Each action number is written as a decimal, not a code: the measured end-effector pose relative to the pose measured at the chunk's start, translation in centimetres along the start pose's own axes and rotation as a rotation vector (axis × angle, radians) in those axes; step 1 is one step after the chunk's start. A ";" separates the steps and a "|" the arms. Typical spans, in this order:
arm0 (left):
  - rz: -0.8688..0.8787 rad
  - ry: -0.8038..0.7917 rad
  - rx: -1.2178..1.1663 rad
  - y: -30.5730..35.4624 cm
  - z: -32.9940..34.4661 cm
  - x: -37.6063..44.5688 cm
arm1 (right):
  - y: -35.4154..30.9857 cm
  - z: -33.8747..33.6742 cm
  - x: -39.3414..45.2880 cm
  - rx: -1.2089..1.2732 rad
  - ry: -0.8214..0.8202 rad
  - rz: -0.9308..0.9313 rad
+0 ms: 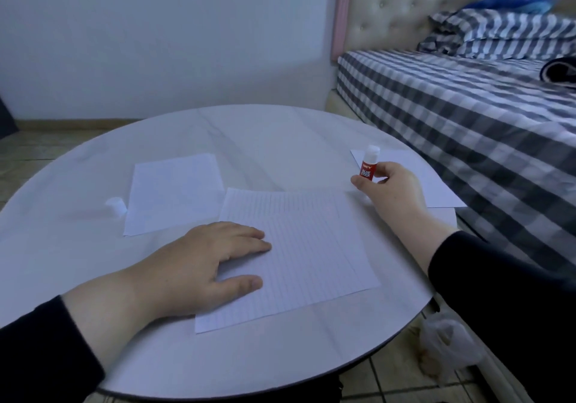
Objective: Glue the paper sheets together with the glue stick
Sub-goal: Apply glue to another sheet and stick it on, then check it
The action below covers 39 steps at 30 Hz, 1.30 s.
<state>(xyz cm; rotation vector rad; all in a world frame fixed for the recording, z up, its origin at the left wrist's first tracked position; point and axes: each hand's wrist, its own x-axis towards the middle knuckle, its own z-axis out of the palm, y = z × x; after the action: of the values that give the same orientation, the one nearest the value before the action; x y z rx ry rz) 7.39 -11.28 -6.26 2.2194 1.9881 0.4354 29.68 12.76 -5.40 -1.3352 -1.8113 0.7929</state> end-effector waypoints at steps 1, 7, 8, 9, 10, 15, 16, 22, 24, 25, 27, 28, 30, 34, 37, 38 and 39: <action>0.003 -0.002 0.007 0.0 0.0 0.0 | -0.1 0.1 0.1 0.000 0.001 -0.006; 0.015 -0.014 0.020 0.3 -0.2 0.2 | -0.3 -0.2 -0.6 0.018 -0.028 -0.078; 0.011 -0.026 0.019 0.2 -0.4 0.2 | -0.4 -0.4 -1.0 0.009 -0.048 -0.109; 0.005 -0.036 0.021 0.1 -0.5 0.2 | -0.4 -0.7 -1.5 -0.012 -0.076 -0.148; -0.006 -0.043 0.023 0.1 -0.7 0.1 | -0.4 -1.0 -2.0 -0.039 -0.111 -0.187; -0.115 -0.023 0.044 0.6 -1.8 0.2 | -1.5 -2.6 -4.8 -0.219 -0.316 -0.382; -0.122 -0.002 0.068 1.1 -1.9 0.5 | -1.7 -2.8 -5.2 -0.234 -0.337 -0.408; -0.115 -0.066 0.019 4.9 -0.2 2.1 | -2.1 -3.0 -6.4 -0.025 -0.377 -0.313; -0.116 -0.121 0.012 5.2 0.6 2.6 | -2.0 -2.9 -6.3 0.106 -0.351 -0.232; -0.117 -0.139 0.013 5.1 0.8 2.7 | -1.9 -2.9 -6.1 0.181 -0.342 -0.182; -0.121 -0.165 0.019 4.8 0.9 2.7 | -1.7 -2.8 -5.7 0.392 -0.352 -0.069; -0.119 -0.165 0.022 4.7 0.8 2.7 | -1.7 -2.7 -5.5 0.498 -0.361 -0.016; -0.102 -0.143 0.028 4.8 0.4 2.8 | -1.8 -2.3 -5.0 0.624 -0.368 0.042; -0.077 -0.087 0.023 5.1 0.2 3.4 | -2.3 -1.5 -4.4 0.586 -0.339 -0.019; -0.097 -0.074 0.032 5.5 0.4 4.1 | -2.6 -1.0 -4.1 0.517 -0.307 -0.078; -0.109 -0.085 0.026 5.5 0.5 4.3 | -2.6 -0.8 -4.1 0.508 -0.306 -0.088; -0.121 -0.105 0.016 5.5 0.7 4.4 | -2.6 -0.6 -4.1 0.506 -0.311 -0.093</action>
<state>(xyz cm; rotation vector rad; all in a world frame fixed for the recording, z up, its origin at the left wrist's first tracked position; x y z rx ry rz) 13.22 -7.52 -4.75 2.0702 2.0633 0.2828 29.67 8.19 -3.76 -0.8269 -1.7232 1.3579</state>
